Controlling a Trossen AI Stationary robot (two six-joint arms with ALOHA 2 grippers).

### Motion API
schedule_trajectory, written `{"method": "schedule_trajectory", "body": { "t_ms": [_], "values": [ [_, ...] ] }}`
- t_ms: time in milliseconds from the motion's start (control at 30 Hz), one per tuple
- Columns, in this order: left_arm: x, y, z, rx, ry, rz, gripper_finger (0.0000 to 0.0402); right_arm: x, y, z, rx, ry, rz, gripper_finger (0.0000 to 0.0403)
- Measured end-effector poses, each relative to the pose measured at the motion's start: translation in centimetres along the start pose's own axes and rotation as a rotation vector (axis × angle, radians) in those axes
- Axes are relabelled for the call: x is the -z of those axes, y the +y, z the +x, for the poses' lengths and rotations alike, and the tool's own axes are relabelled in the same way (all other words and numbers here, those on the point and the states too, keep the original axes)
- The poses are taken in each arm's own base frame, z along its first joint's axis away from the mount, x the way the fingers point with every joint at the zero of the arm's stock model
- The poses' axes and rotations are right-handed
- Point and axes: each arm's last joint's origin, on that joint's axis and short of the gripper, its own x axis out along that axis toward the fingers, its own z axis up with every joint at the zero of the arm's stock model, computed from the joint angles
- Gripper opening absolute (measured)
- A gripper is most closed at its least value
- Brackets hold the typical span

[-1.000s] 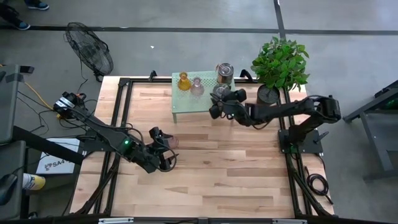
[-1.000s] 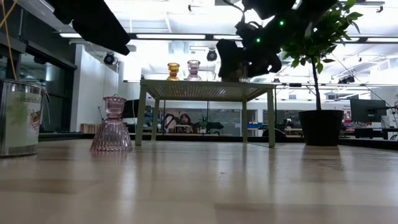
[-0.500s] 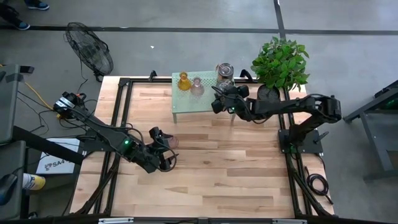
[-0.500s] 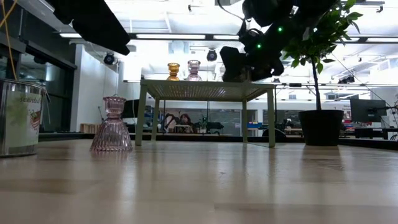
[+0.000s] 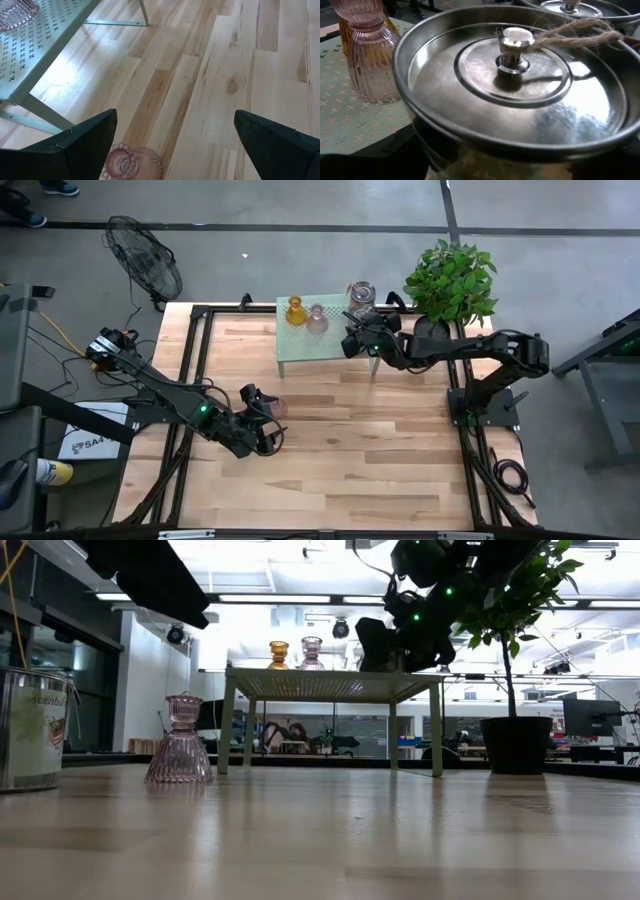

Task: Pick & Place candle stick holders
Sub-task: Put the right silver candle on the shelf

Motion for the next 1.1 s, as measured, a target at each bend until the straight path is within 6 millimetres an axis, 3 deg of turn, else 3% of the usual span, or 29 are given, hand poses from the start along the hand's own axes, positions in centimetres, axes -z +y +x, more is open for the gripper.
{"method": "schedule_trajectory", "body": {
  "t_ms": [633,1100],
  "values": [
    [-0.1,0.0,0.0,0.005,-0.003,-0.005,0.0396,-0.7,0.9,-0.1,-0.167,-0.043,0.049,0.0354],
    [-0.1,-0.1,0.0,0.010,-0.006,-0.011,0.0396,-0.4,2.1,1.1,-0.238,-0.093,0.036,0.0354]
  ]
}}
